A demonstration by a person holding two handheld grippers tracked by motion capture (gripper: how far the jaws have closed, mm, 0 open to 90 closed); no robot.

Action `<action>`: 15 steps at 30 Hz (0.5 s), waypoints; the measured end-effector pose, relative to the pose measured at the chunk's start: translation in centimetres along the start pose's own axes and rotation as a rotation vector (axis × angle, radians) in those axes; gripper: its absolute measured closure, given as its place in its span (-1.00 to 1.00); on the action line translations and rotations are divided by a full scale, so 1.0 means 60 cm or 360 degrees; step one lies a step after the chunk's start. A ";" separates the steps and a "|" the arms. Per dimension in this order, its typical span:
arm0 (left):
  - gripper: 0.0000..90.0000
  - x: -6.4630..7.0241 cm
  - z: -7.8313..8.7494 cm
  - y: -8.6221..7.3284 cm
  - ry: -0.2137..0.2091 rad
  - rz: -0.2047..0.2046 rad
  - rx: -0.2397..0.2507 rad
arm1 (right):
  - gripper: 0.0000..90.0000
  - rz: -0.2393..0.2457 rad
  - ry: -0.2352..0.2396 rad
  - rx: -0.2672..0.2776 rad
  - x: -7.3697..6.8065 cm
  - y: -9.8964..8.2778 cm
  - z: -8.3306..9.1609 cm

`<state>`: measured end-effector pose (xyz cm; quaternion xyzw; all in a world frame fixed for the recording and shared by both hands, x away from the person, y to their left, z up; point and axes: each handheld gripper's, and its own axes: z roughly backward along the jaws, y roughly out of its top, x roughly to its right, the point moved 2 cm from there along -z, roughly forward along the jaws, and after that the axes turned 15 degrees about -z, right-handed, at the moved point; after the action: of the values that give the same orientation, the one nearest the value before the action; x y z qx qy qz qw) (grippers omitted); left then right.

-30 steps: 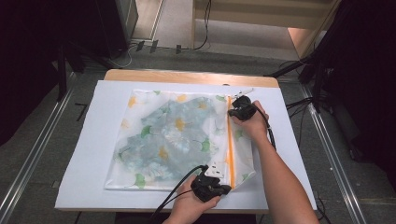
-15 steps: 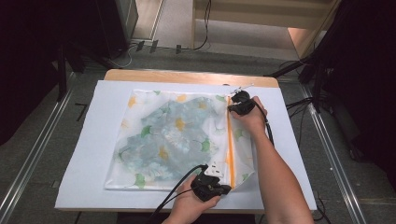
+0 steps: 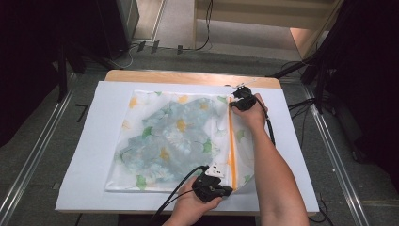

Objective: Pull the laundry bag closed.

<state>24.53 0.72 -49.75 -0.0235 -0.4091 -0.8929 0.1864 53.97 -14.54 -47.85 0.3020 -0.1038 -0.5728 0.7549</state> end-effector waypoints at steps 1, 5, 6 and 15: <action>1.00 0.000 -0.001 0.000 0.0000 0.0002 0.0012 | 1.00 0.0004 -0.0003 0.0000 0.001 0.002 -0.001; 1.00 0.000 -0.001 0.000 -0.0006 0.0010 0.0007 | 1.00 -0.0011 -0.0010 0.0006 0.002 0.008 -0.005; 1.00 -0.001 -0.001 0.000 -0.0017 0.0026 0.0014 | 1.00 -0.0022 -0.0008 0.0008 0.004 0.010 -0.006; 1.00 -0.004 -0.001 0.000 -0.0033 0.0046 0.0006 | 1.00 -0.0073 -0.0006 0.0038 0.009 0.021 -0.016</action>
<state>24.74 0.75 -49.81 -0.0384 -0.4124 -0.8890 0.1951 55.65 -14.49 -47.96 0.3123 -0.1051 -0.5892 0.7377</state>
